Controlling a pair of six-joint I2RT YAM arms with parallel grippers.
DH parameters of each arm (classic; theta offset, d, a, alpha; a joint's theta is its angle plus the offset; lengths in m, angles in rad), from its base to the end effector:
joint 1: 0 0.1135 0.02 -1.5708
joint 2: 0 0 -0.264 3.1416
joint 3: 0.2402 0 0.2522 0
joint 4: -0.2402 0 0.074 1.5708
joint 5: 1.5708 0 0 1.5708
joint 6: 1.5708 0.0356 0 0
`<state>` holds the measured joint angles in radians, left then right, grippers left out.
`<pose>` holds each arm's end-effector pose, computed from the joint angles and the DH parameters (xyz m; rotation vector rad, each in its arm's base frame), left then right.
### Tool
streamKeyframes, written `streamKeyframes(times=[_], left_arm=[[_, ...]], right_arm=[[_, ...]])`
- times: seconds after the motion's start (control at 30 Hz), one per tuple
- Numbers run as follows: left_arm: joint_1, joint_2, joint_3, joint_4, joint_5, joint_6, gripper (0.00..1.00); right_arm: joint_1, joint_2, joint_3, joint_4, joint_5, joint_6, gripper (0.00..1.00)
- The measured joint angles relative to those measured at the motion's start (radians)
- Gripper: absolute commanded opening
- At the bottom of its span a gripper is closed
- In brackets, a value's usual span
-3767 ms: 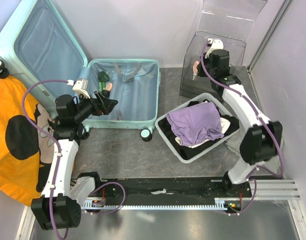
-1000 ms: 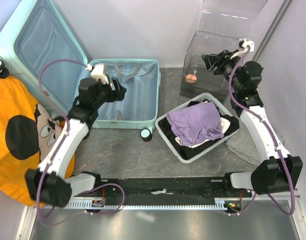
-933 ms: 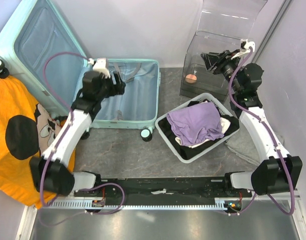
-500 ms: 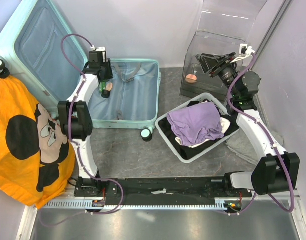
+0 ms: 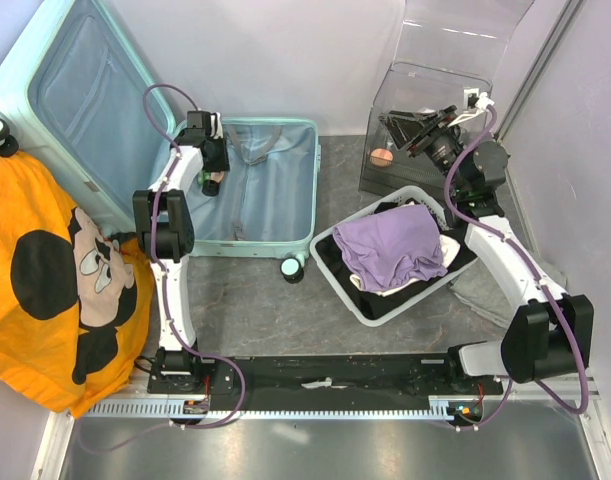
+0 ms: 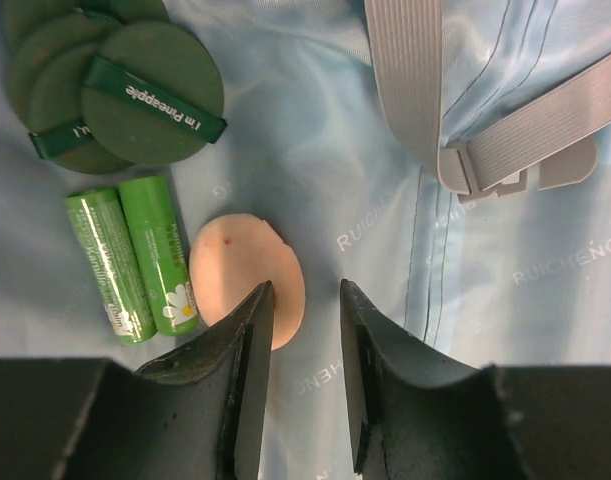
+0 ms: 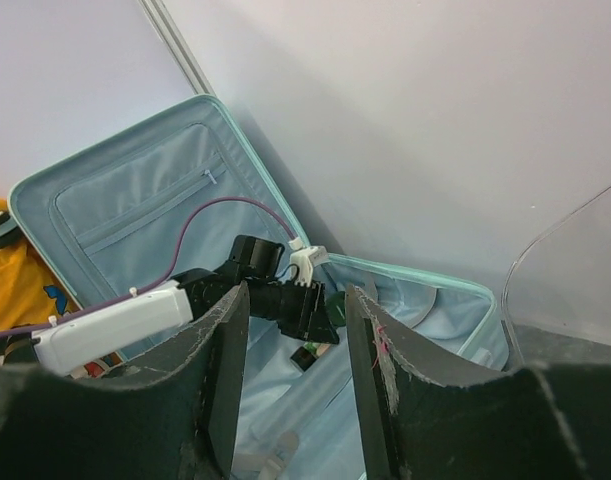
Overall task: Open, take out, and arrange the luggage
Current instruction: Pick up the personal item from the luggage.
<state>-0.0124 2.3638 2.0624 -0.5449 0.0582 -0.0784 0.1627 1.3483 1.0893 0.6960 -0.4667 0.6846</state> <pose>0.5324 -0.0087 0.2013 -0.0531 2.4177 -0.1119 0.3031 0.0660 0.4110 -0.1197 1.2379 1.0048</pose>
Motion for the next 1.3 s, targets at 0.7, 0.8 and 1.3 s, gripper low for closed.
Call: streamKeyframes(times=[0.7, 0.8, 1.3], left_arm=[[0.035, 0.015, 0.007, -0.005, 0.029, 0.001, 0.16], [0.037, 0.015, 0.007, -0.005, 0.042, 0.001, 0.05], [0.052, -0.031, -0.066, 0.034, 0.099, -0.002, 0.01]], right_arm=[[0.050, 0.027, 0.037, -0.020, 0.000, -0.027, 0.50], [0.050, 0.027, 0.038, -0.024, 0.000, -0.031, 0.49], [0.061, 0.027, 0.049, -0.050, 0.001, -0.053, 0.49]])
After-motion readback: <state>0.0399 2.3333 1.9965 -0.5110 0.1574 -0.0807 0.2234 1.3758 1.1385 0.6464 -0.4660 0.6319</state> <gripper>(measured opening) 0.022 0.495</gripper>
